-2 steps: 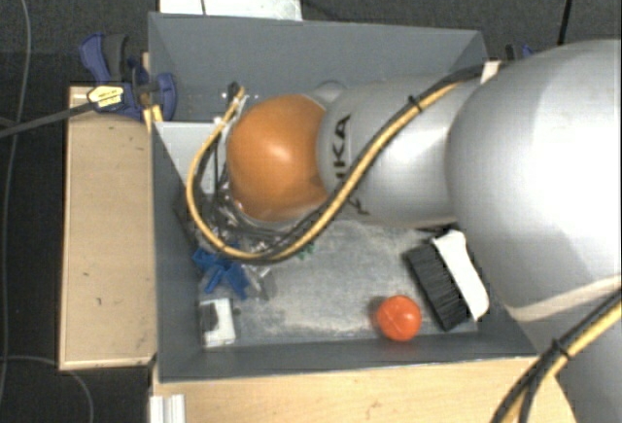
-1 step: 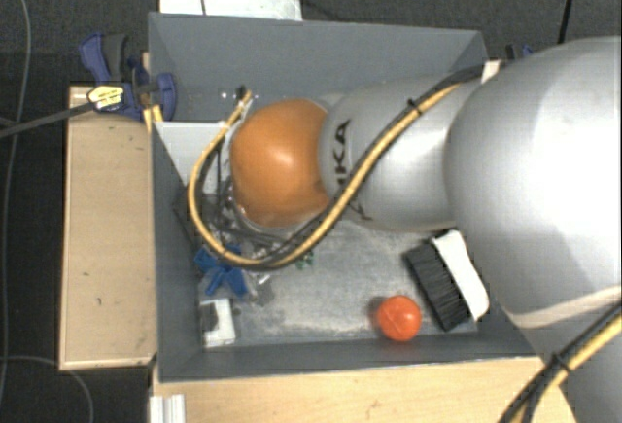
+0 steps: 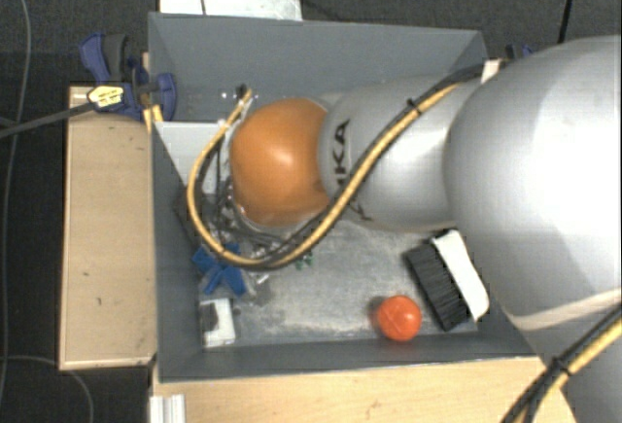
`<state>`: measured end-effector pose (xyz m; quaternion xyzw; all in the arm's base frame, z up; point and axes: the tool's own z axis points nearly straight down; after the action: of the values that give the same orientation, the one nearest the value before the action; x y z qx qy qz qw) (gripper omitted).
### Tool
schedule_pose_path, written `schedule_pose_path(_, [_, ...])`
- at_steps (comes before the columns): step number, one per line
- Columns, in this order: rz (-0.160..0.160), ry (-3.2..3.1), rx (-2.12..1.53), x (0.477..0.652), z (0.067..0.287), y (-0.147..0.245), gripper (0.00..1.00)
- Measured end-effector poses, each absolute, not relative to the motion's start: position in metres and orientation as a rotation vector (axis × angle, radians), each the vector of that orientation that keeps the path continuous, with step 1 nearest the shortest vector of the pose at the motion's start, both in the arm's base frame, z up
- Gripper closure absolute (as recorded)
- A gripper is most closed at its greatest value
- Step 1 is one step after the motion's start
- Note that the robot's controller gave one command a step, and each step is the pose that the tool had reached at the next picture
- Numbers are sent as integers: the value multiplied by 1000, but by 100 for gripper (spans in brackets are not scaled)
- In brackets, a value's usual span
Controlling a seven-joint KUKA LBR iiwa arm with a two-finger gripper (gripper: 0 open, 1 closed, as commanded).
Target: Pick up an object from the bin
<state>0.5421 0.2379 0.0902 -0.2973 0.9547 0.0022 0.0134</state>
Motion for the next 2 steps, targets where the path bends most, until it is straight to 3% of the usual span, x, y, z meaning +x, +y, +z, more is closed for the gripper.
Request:
schedule_pose_path(1, [-3,2935,-1041,539,92,239,100])
schedule_pose_path(2, [-3,2936,-1040,539,92,239,100])
